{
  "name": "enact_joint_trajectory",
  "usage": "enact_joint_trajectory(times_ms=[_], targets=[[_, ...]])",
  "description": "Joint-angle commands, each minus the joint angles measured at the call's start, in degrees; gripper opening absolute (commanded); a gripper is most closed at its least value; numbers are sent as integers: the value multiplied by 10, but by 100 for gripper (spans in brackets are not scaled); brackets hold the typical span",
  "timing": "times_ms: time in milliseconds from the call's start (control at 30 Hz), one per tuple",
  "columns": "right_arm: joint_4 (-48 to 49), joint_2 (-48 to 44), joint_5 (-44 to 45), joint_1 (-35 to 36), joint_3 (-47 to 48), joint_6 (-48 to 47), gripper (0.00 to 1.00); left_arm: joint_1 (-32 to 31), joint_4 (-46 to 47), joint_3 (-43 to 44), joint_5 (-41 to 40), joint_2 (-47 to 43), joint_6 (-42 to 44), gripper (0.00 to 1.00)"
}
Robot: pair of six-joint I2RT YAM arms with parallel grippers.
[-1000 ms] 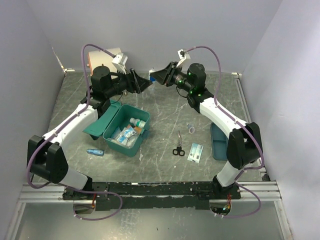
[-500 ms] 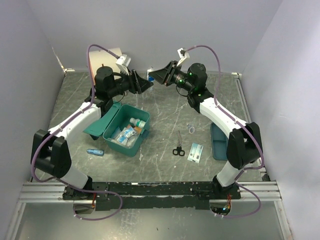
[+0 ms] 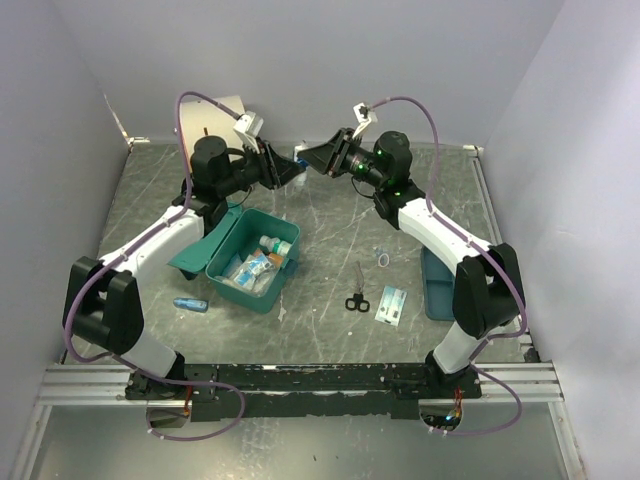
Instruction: Organize the medicine kit
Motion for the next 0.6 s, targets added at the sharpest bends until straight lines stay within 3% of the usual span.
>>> enact_joint_trajectory(times_ms=[0, 67, 167, 300, 567], targets=[[18, 1, -3, -2, -4, 5, 29, -2, 44, -15, 12, -2, 24, 31], [18, 1, -3, -2, -3, 5, 33, -2, 48, -19, 11, -3, 29, 26], [6, -4, 12, -2, -5, 0, 47, -2, 39, -20, 4, -9, 39, 22], [-31, -24, 81, -9, -11, -10, 63, -2, -59, -3, -9, -21, 87, 20], [-90, -34, 184, -43, -26, 4, 65, -3, -367, 32, -97, -89, 237, 20]])
